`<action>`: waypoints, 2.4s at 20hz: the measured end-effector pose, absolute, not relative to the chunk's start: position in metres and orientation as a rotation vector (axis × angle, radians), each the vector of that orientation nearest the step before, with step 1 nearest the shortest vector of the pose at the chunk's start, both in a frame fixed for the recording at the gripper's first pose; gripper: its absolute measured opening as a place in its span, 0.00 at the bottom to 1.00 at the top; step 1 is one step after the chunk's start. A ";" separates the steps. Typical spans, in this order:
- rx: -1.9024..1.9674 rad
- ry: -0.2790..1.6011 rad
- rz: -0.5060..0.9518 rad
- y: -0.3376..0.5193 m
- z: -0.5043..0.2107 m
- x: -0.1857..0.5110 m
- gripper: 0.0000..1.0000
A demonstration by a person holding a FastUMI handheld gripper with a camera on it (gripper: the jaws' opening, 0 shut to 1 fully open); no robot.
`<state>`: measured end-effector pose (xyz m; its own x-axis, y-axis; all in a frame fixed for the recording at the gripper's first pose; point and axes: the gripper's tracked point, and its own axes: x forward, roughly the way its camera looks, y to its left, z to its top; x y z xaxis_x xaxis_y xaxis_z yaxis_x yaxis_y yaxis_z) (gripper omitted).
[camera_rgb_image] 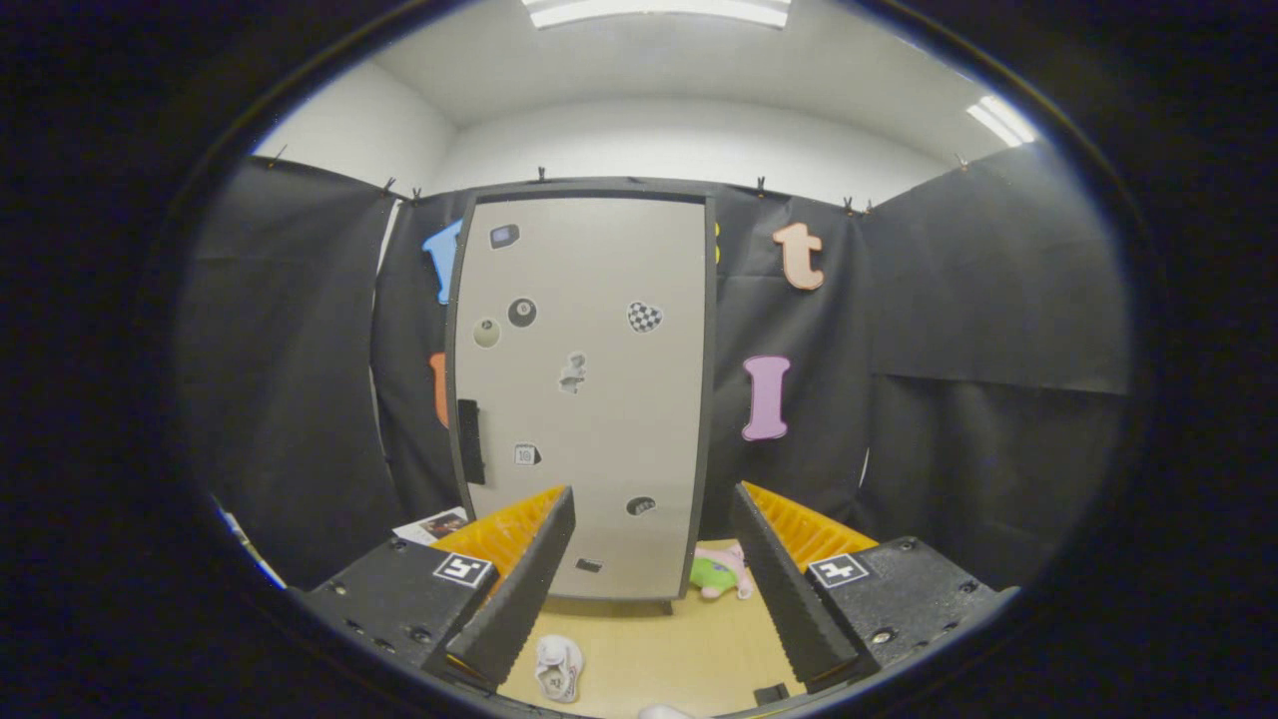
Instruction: Open the shoe cabinet door, grab the shoes and put them into the shoe cabinet, then close the shoe cabinet door.
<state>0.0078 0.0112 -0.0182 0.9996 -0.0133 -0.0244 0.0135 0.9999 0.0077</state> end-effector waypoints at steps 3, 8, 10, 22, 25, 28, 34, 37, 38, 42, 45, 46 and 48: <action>0.020 0.025 0.004 0.028 -0.021 0.022 1.00; -0.004 0.010 0.061 0.075 -0.026 0.063 0.99; 0.003 0.011 0.098 0.099 -0.029 0.084 1.00; 0.020 0.038 0.235 0.227 -0.054 0.221 1.00; 0.038 0.057 0.236 0.240 -0.058 0.248 1.00; 0.043 0.082 0.243 0.252 -0.066 0.266 0.98; 0.050 0.097 0.246 0.261 -0.070 0.280 0.82; 0.062 0.092 0.237 0.262 -0.070 0.282 0.68; 0.069 0.105 0.238 0.262 -0.074 0.283 0.57; 0.086 0.117 0.222 0.260 -0.076 0.282 0.37; 0.089 0.140 0.233 0.259 -0.076 0.278 0.33; 0.089 0.144 0.246 0.258 -0.077 0.277 0.31; 0.090 0.143 0.272 0.257 -0.077 0.271 0.29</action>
<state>0.2713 0.2572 -0.0773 0.9532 0.2735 -0.1285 -0.2608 0.9594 0.1075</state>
